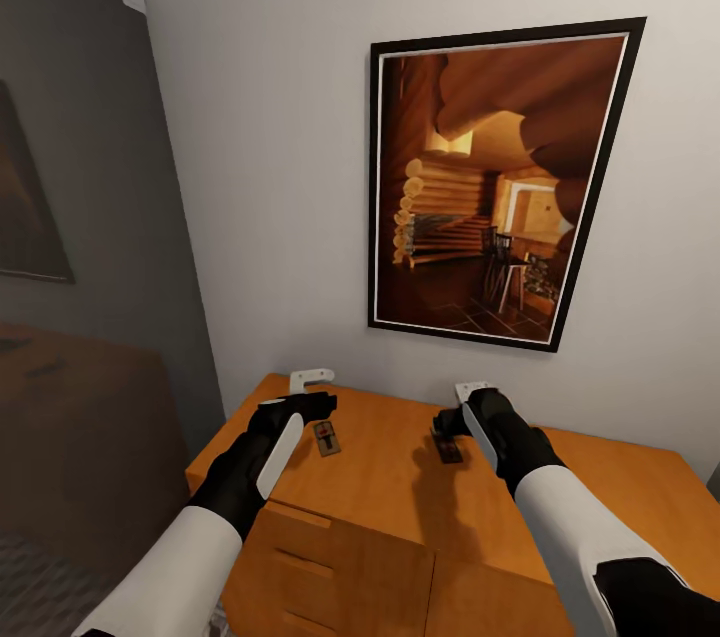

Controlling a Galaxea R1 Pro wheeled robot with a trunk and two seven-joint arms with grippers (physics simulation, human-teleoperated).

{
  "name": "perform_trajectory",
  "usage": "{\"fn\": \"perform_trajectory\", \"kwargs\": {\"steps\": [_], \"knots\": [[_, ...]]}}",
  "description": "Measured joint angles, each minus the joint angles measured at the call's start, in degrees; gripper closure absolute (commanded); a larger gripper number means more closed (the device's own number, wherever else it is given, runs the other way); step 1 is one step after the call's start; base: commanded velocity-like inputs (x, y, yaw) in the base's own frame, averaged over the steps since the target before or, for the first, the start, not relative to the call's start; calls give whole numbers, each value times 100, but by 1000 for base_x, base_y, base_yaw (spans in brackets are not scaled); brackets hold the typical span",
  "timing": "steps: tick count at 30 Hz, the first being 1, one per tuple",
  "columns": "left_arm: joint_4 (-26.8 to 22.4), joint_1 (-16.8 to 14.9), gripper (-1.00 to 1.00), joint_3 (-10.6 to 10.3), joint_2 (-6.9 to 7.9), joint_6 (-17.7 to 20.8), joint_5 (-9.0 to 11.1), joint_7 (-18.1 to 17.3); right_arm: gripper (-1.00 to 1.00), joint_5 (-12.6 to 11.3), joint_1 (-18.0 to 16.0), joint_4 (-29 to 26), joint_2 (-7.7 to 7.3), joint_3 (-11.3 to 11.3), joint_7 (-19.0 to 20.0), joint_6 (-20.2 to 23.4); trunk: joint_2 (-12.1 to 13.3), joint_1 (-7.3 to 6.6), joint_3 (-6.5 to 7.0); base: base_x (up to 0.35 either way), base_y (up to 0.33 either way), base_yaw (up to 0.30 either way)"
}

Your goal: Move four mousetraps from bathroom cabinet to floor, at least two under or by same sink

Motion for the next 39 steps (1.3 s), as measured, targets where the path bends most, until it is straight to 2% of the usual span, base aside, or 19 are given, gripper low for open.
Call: {"fn": "perform_trajectory", "kwargs": {"steps": [7, 8, 12, 21, 22, 24, 26, 30, 39], "knots": [[2, 2, -100, 0, 5, 0, 0, 0, -100, 0, 1, 8, 1, 16, 0, -55, 0, 0, 0, 0, 0, 0], [5, 2, -100, 0, 15, 0, -1, -4, -100, -7, 2, 10, 1, 135, 1, -68, 0, 0, 0, 0, 0, 0], [3, 1, -100, 0, 12, 0, 0, -7, -100, -6, 0, 10, -5, 196, 1, -73, 0, 0, 0, 0, 0, 0], [6, 4, -100, -12, 3, 0, 0, -8, -100, 17, -41, -13, -10, 209, -5, -67, 0, 0, 0, 0, 0, 0], [5, 4, -100, -10, 8, -1, 0, -9, -100, 25, -259, -26, -36, 203, -13, -54, 1, 1, 2, 0, 0, 0], [3, 4, -100, -9, 9, 0, 0, -9, -100, 9, -489, -13, -87, 193, -16, -41, 0, 0, 1, 0, 0, 0], [4, 3, -100, -9, 10, 0, -2, -9, -100, -8, -829, 74, -219, 173, -15, -28, -1, 0, 1, 0, 0, 0], [3, 3, -100, -9, 15, 0, -1, -9, -100, -21, -1263, 543, -354, 154, -16, -20, 0, 0, 1, 0, 0, 0], [2, 0, -100, -3, 20, 0, 0, -8, -100, -35, -1571, 1197, -411, 170, -11, -63, 0, 0, 0, 0, 0, 0]]}}
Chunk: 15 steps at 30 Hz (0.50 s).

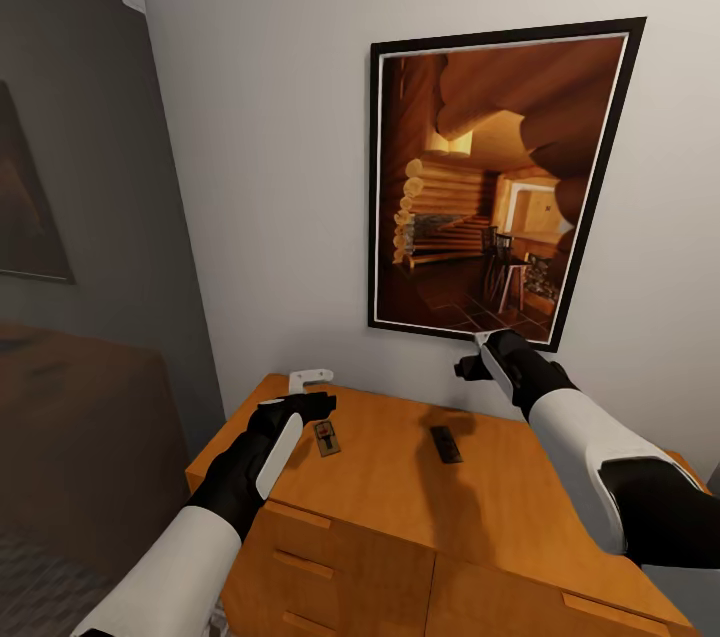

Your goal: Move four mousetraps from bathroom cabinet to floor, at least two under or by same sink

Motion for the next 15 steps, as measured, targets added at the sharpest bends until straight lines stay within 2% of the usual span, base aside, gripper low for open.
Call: {"fn": "perform_trajectory", "kwargs": {"steps": [10, 15], "knots": [[2, 3, -100, 3, 0, 0, -2, 3, -100, -11, -27, 204, -13, 6, 13, -111, 0, 0, 0, 0, 0, 0], [4, 2, -100, 3, -6, -1, -5, 4, -100, -9, -28, 431, -9, 5, 197, -146, 0, 0, 0, 0, 0, 0]]}}
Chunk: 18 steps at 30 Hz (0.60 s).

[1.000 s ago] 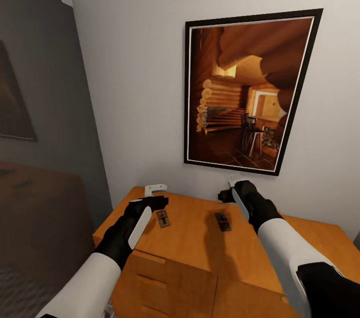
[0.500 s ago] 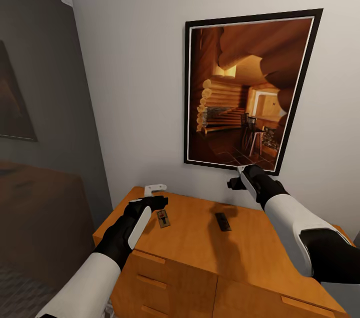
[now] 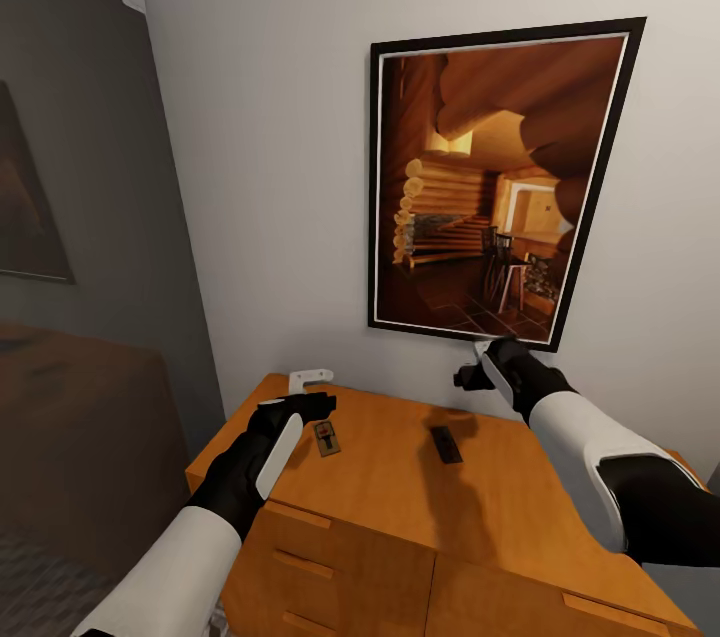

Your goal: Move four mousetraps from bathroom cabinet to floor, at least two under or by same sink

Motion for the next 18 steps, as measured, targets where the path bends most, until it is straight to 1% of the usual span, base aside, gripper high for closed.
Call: {"fn": "perform_trajectory", "kwargs": {"steps": [7, 18], "knots": [[1, 0, -100, -3, -7, 0, -2, 3, -100, 20, 0, 210, 1, 3, 177, -7, 0, 0, 0, 0, 0, 0], [-2, -1, -100, -9, -11, 1, -4, 4, -100, 35, -1, 281, 2, 12, 225, -17, 0, 0, 0, 0, 0, 0]]}}
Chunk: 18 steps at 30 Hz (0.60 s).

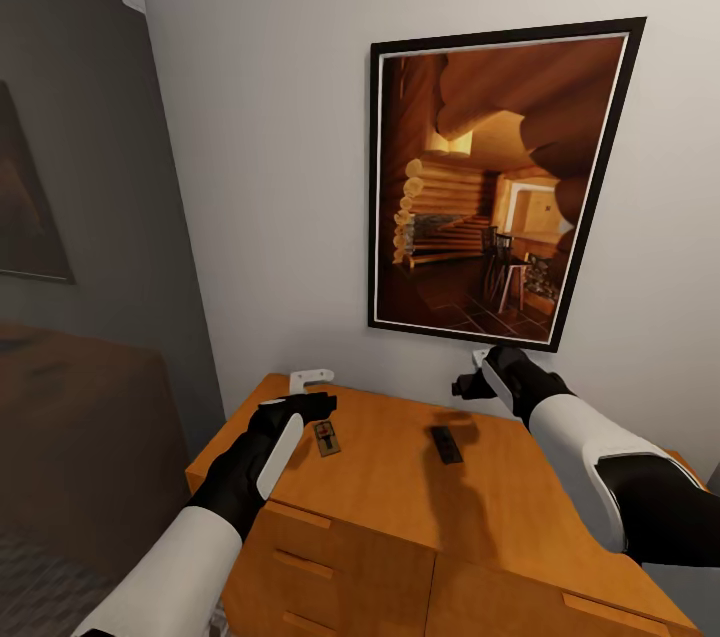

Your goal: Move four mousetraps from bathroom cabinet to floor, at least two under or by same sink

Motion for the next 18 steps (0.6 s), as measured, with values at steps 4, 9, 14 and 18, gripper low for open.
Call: {"fn": "perform_trajectory", "kwargs": {"steps": [4, 9, 14, 18], "knots": [[0, 2, -100, 0, 0, 0, 0, 0, -100, 0, 1, 2, 0, 0, 2, 0, 0, 0, 0, 0, 0, 0], [2, 2, -100, 1, 0, 0, 0, 0, -100, 0, 0, 3, 0, 0, 2, -1, 0, 0, 0, 0, 0, 0], [1, 1, -100, 2, 0, 0, 0, 0, -100, 5, 0, 3, 0, 0, 3, -10, 0, 0, 0, 0, 0, 0], [3, 1, -100, 2, 0, 0, 0, 0, -100, 7, 0, 3, 0, 1, 3, -15, 0, 0, 0, 0, 0, 0]]}}
